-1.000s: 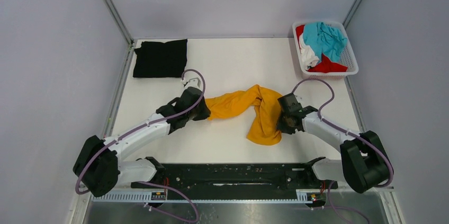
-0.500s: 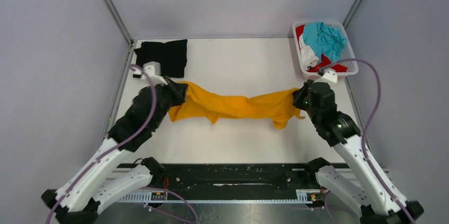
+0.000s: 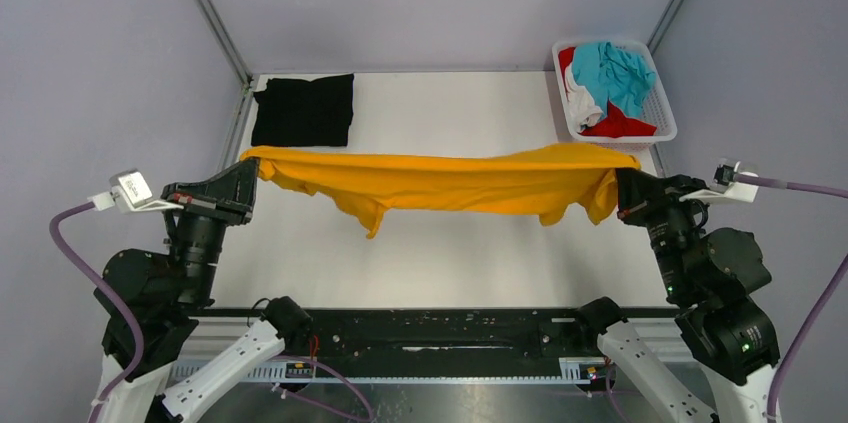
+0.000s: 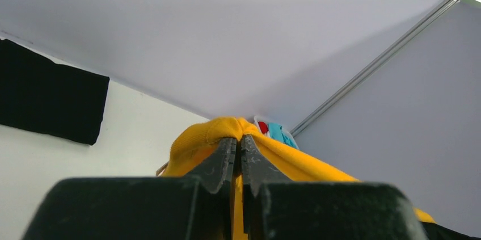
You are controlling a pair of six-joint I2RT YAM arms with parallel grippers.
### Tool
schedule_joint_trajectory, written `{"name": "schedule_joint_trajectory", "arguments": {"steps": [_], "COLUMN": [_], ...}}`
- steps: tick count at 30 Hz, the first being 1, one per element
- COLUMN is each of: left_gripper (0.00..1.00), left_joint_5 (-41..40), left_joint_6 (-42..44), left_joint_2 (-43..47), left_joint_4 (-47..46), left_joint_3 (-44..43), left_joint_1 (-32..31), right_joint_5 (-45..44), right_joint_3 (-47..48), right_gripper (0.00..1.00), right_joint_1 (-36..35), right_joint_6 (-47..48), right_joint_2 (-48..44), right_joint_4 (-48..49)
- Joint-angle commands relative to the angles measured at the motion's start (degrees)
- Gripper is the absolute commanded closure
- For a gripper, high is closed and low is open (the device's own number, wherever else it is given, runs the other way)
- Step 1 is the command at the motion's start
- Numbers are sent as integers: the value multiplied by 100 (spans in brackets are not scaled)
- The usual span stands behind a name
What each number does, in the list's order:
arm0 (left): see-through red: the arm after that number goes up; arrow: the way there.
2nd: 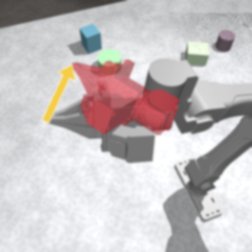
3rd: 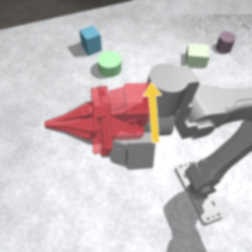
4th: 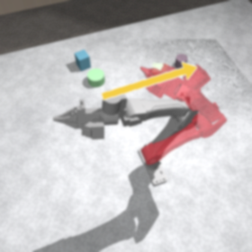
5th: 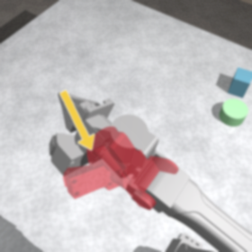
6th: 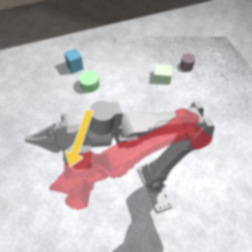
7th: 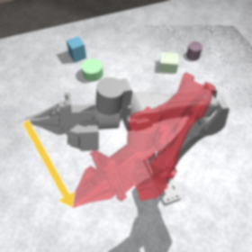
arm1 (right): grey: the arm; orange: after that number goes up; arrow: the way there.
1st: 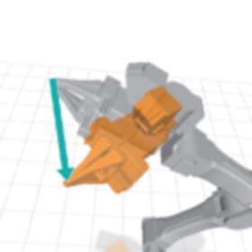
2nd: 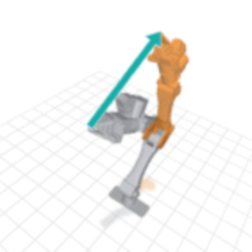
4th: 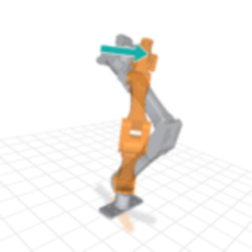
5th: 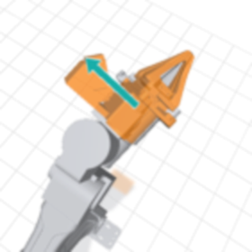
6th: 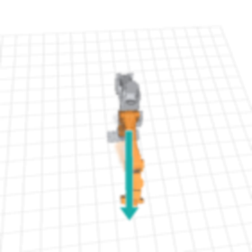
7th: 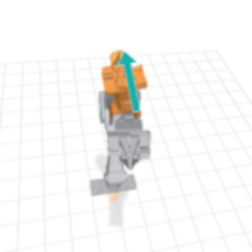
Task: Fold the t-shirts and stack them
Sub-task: Flatten out the tshirt
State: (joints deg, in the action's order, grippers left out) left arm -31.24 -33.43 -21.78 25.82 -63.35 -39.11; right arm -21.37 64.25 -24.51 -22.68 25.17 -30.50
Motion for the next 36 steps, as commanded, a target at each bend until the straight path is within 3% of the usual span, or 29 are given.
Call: {"name": "schedule_joint_trajectory", "arguments": {"steps": [1,9,15,18,24,34,36], "left_gripper": [100,100,100,100,100,100,87], "left_joint_5": [-304,-914,-1431,-972,769,1049,1083], "left_joint_6": [64,-619,-1284,-1113,-684,-217,-96], "left_joint_2": [242,-377,-1736,-2598,-4253,-7146,-7770], "left_joint_4": [32,1101,1852,1495,54,-905,-901], "left_joint_3": [60,368,694,798,722,-1098,-1628], "left_joint_1": [1,6,57,430,1756,2487,2555], "right_joint_5": [-80,-107,-381,-232,689,907,890], "right_joint_3": [61,-413,-1127,-1252,-1142,423,882], "right_gripper": [100,100,100,100,100,99,92], "right_joint_1": [-18,-17,17,237,1157,1728,1774], "right_joint_6": [246,132,102,80,-151,2,54], "right_joint_2": [-6,647,1837,2542,3890,6407,6916], "right_joint_4": [-307,-687,-365,41,1121,1637,1603]}}
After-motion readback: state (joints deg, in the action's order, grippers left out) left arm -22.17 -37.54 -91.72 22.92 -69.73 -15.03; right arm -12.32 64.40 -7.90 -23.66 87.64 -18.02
